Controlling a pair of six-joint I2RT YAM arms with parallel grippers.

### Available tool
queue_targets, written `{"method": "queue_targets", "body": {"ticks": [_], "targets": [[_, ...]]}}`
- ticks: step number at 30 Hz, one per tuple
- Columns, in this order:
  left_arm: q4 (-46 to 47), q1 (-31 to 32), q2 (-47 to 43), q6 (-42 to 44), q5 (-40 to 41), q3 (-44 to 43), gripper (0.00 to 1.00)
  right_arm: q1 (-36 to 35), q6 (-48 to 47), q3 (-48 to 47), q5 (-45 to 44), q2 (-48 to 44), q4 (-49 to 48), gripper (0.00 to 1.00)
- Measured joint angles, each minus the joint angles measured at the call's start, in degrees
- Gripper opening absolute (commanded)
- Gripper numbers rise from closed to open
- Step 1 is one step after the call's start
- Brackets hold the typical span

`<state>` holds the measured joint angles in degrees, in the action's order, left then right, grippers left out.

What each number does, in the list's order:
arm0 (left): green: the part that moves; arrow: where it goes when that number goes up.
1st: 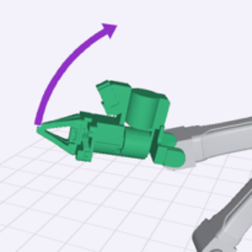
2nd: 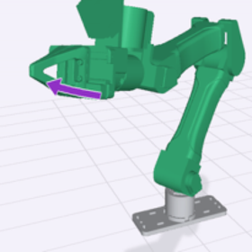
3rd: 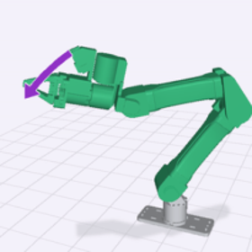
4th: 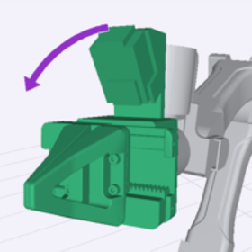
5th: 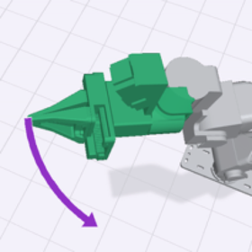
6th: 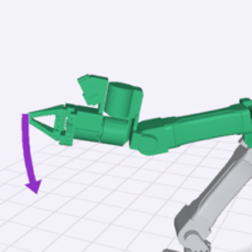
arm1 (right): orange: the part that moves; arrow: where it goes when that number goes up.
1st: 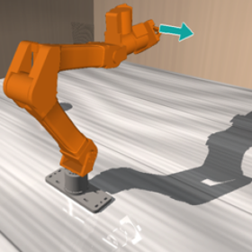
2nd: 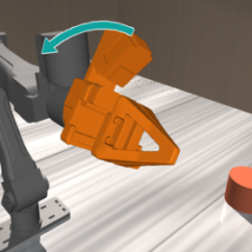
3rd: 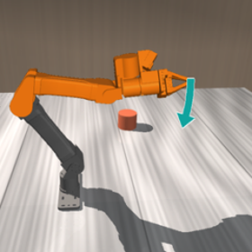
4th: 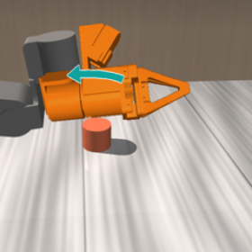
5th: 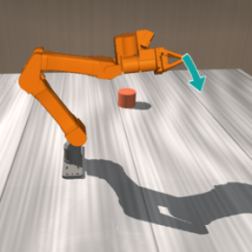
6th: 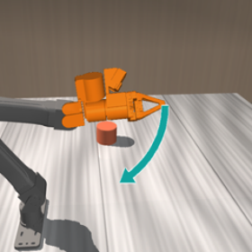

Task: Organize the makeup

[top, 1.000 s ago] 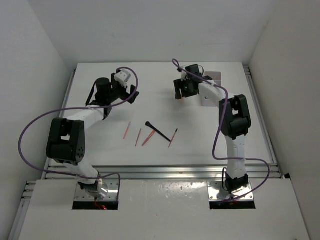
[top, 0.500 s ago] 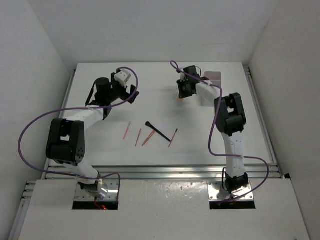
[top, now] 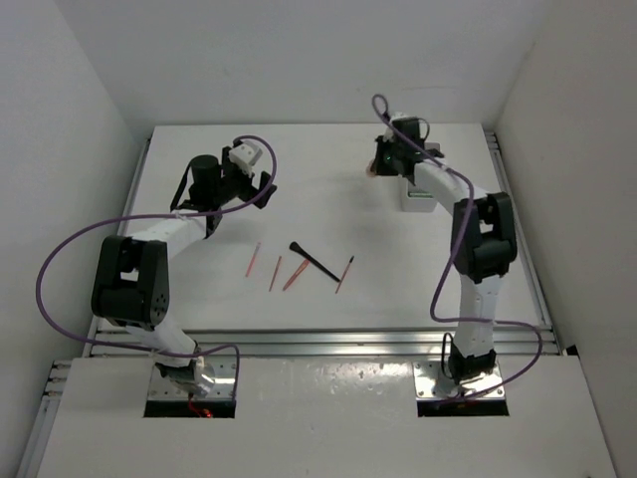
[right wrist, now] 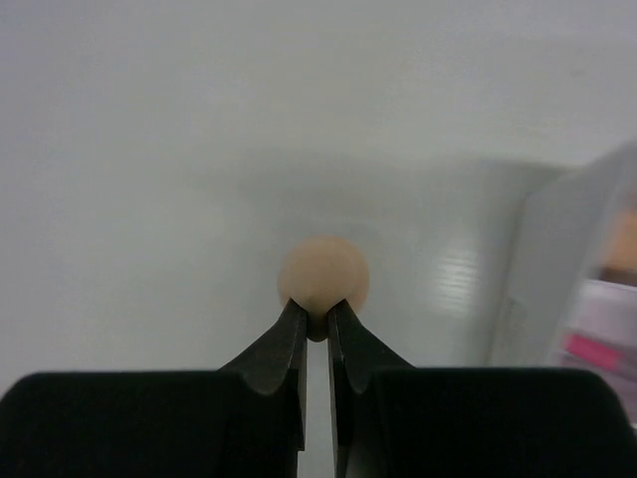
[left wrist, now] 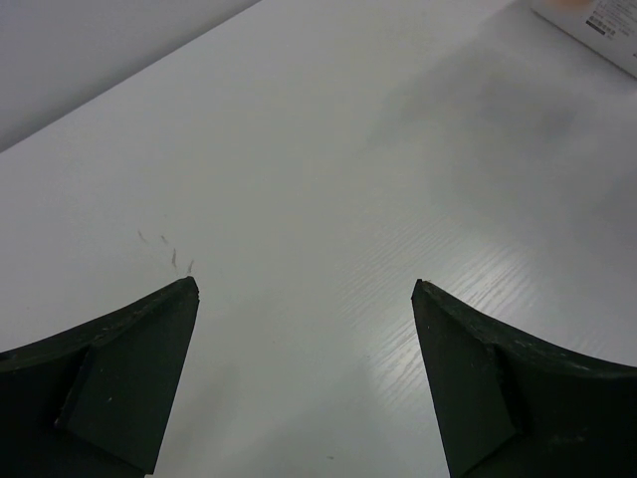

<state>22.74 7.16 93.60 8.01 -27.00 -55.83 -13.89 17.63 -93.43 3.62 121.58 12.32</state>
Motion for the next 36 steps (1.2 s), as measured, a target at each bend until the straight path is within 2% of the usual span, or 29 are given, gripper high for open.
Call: {"method": "queue_targets", "body": {"ticks": [5,9,25,27,30,35,36], "targets": [[-0.5,0.0,0.0,0.9,0.0,0.0,0.95,7.9,4.9,2.8,-1.9,-9.2,-6.5,0.02],[-0.7,0.0,0.0,1.5,-0.2,0.0,0.95,12.0,7.0,3.5,-4.9,-11.5,-8.9,0.02],[-2.7,0.4,0.0,2.7,-0.2,0.0,0.95,12.5,13.1,4.2,-6.7,-6.0,-8.4,0.02],[-2.8,0.4,0.0,3.0,-0.2,0.0,0.95,12.5,13.5,4.2,-6.8,-5.4,-9.4,0.07],[-3.0,0.4,0.0,3.2,-0.2,0.0,0.95,12.5,13.7,4.2,-6.9,-4.1,-9.3,0.21],[-3.2,0.4,0.0,3.4,-0.2,0.0,0.95,12.5,13.2,4.2,-6.9,-3.1,-9.2,0.33],[-3.2,0.4,0.0,3.4,-0.2,0.0,0.95,12.5,13.1,4.2,-6.9,-3.1,-9.3,0.43]]}}
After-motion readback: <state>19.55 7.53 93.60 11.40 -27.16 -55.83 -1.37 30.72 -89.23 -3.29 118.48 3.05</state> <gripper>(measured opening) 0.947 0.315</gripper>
